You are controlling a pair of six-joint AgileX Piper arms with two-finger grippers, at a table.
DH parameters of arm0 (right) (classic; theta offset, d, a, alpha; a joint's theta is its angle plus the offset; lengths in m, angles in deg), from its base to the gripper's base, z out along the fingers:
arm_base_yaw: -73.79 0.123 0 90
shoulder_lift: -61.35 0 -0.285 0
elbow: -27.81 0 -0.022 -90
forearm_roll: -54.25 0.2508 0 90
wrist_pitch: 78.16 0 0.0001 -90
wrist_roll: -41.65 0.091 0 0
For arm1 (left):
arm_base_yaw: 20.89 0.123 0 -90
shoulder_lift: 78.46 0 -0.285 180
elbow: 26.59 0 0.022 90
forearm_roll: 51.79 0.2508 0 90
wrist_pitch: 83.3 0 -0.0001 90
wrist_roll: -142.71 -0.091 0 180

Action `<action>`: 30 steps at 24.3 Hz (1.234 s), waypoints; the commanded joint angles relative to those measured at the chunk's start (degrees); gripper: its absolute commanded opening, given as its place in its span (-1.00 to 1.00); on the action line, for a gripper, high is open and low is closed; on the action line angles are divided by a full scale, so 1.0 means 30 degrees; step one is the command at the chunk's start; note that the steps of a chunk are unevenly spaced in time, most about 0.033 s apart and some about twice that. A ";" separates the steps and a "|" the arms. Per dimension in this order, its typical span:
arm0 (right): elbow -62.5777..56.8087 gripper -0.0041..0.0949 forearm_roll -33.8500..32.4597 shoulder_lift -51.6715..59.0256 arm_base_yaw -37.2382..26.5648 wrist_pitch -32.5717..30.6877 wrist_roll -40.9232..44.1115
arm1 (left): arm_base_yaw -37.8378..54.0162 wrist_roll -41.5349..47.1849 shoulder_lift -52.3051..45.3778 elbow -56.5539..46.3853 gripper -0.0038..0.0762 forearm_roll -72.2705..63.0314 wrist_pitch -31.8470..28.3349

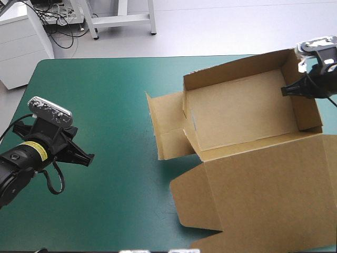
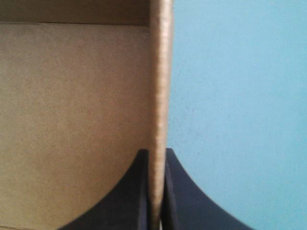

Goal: Fold the box

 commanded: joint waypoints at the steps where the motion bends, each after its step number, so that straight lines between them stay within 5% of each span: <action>1: -0.0895 -0.97 0.1660 0.2660 -0.1226 -0.0066 -0.0760 | 0.0021 0.0139 0.0010 0.0376 -0.93 0.0223 -0.1363; 20: -0.2009 -0.97 0.5908 0.5756 -0.1432 -0.0032 -0.2443 | 0.0309 -0.0511 0.0779 0.0040 -0.91 -0.2451 -0.2744; 22: -0.2009 -0.97 0.5874 0.5724 -0.1432 0.0123 -0.2443 | 0.1638 -0.1970 0.0948 -0.0821 -0.91 -0.5070 -0.3759; 26: -0.2009 -0.97 0.5989 0.5724 -0.1432 0.0249 -0.2443 | 0.8028 -0.9795 0.1203 -0.2722 -0.91 -1.4643 -0.3751; 28: -0.2009 -0.97 0.6872 0.5506 -0.1432 0.0325 -0.2483 | 1.3399 -1.6723 0.1757 -0.4207 -0.91 -2.2559 -0.0471; 30: -0.2009 -0.96 0.7628 0.5142 -0.1432 0.0086 -0.2800 | 1.6776 -1.9553 0.2801 -0.5687 -0.92 -2.8484 0.2088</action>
